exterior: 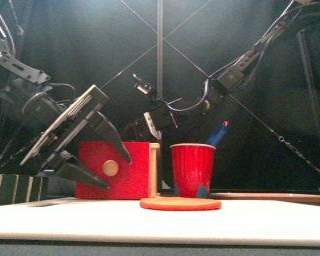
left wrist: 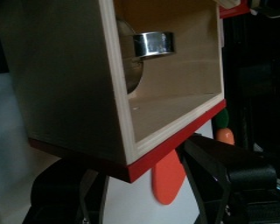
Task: Get the cutter from the drawer then cut the dough then place the extra dough in the bowl
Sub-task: Place the cutter on the board
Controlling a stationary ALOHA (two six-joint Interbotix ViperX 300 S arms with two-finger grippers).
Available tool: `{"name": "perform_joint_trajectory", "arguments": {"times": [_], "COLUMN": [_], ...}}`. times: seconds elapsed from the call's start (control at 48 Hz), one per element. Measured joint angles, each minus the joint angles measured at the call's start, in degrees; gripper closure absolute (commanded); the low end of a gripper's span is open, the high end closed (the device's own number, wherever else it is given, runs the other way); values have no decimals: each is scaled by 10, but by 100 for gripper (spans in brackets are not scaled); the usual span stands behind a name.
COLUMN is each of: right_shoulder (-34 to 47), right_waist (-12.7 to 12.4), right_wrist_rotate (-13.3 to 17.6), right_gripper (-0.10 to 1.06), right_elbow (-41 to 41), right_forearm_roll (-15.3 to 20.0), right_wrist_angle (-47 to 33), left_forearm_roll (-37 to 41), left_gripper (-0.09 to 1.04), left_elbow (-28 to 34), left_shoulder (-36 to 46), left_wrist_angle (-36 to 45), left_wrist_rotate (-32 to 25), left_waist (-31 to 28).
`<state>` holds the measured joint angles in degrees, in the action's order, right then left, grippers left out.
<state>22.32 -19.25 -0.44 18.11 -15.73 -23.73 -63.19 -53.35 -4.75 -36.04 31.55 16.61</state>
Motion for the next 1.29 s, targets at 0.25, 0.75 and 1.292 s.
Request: {"name": "perform_joint_trajectory", "arguments": {"times": [0.25,0.75,1.292], "right_shoulder": [0,0,-42], "right_waist": [0,1,32], "right_wrist_rotate": [0,1,9], "right_gripper": [96,96,96], "right_elbow": [-1,-4,-6], "right_forearm_roll": [-1,-2,3], "right_wrist_angle": [0,3,41], "left_forearm_roll": [-3,16,363], "left_gripper": [7,8,8], "left_elbow": [-26,-62,-83], "left_shoulder": [31,115,208], "left_wrist_angle": [4,26,-69], "left_wrist_rotate": [4,-11,-232], "left_waist": [19,51,-52]}}
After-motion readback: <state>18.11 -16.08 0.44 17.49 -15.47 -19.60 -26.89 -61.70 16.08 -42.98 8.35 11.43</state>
